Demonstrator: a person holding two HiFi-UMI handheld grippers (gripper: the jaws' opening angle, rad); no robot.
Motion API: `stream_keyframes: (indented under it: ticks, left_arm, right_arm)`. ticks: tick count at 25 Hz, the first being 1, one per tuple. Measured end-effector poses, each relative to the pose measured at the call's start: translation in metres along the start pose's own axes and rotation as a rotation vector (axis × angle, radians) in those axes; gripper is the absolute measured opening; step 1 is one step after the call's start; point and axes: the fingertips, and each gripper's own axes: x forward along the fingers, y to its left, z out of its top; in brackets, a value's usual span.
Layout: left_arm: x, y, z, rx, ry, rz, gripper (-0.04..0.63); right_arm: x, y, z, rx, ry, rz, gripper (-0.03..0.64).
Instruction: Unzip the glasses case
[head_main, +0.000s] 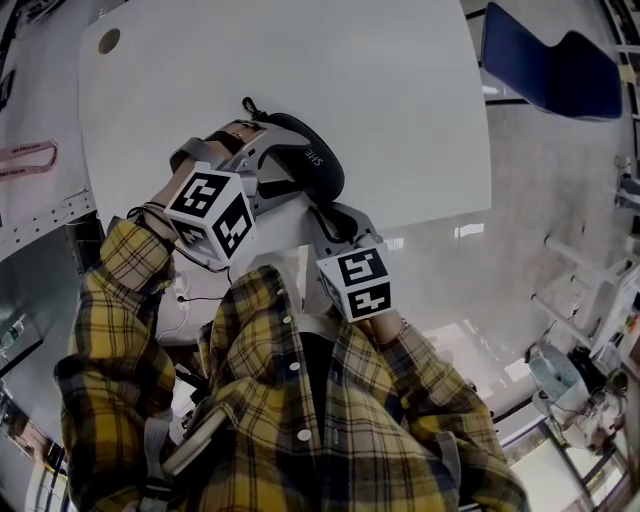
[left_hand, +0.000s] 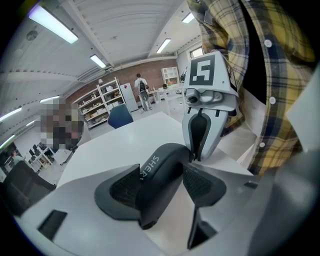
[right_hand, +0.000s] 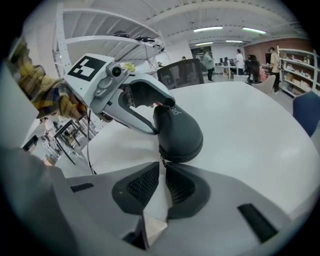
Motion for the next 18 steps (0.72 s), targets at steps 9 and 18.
stream_keyframes:
  ticks: [9, 18]
  left_arm:
    - [0.0, -0.001, 0.01, 0.009, -0.007, 0.012, 0.255]
    - [0.0, -0.002, 0.0, 0.02, -0.022, 0.036, 0.256]
  right_arm:
    - [-0.007, -0.008, 0.002, 0.145, -0.019, -0.098, 0.027]
    - [0.001, -0.002, 0.002, 0.073, 0.0, -0.091, -0.002]
